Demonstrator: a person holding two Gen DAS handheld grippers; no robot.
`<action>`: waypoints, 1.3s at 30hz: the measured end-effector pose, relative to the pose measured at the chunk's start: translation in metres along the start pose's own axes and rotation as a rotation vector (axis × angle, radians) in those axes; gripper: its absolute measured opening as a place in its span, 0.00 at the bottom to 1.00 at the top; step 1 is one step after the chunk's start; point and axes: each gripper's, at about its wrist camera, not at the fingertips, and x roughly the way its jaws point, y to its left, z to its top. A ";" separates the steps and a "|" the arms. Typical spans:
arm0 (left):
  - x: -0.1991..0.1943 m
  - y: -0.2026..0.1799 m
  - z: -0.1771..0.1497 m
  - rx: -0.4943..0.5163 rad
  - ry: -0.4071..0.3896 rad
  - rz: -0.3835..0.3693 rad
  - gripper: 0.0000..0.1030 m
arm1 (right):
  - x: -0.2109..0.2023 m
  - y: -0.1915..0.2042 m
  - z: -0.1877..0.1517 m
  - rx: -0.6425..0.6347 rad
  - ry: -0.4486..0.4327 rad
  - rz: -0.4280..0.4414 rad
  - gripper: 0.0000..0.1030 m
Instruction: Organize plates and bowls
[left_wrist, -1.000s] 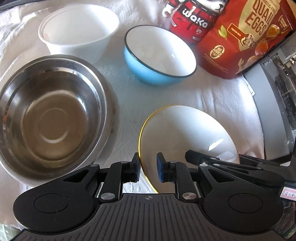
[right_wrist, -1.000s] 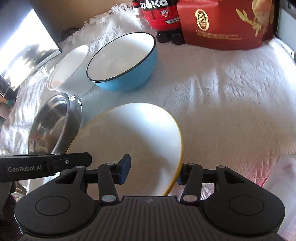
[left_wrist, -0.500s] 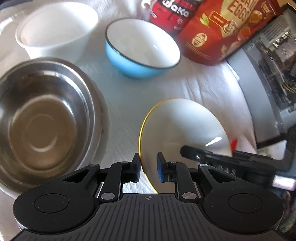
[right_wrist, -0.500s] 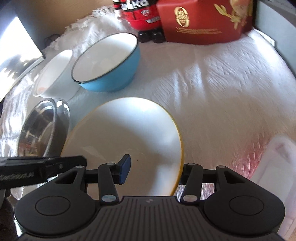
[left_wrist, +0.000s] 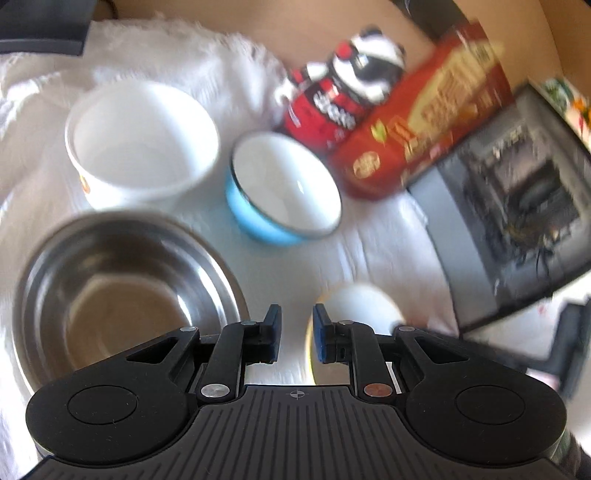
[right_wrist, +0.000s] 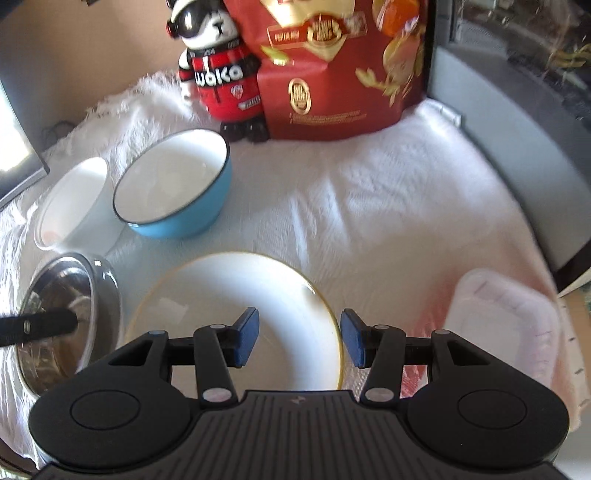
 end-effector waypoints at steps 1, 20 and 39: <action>0.002 0.003 0.007 -0.022 -0.019 0.009 0.19 | -0.005 0.002 0.003 -0.006 -0.009 -0.003 0.47; 0.092 0.010 0.078 -0.204 -0.012 0.293 0.20 | 0.082 0.023 0.147 -0.078 0.088 0.261 0.54; 0.125 -0.033 0.092 -0.072 0.082 0.393 0.31 | 0.146 0.036 0.155 -0.161 0.220 0.314 0.30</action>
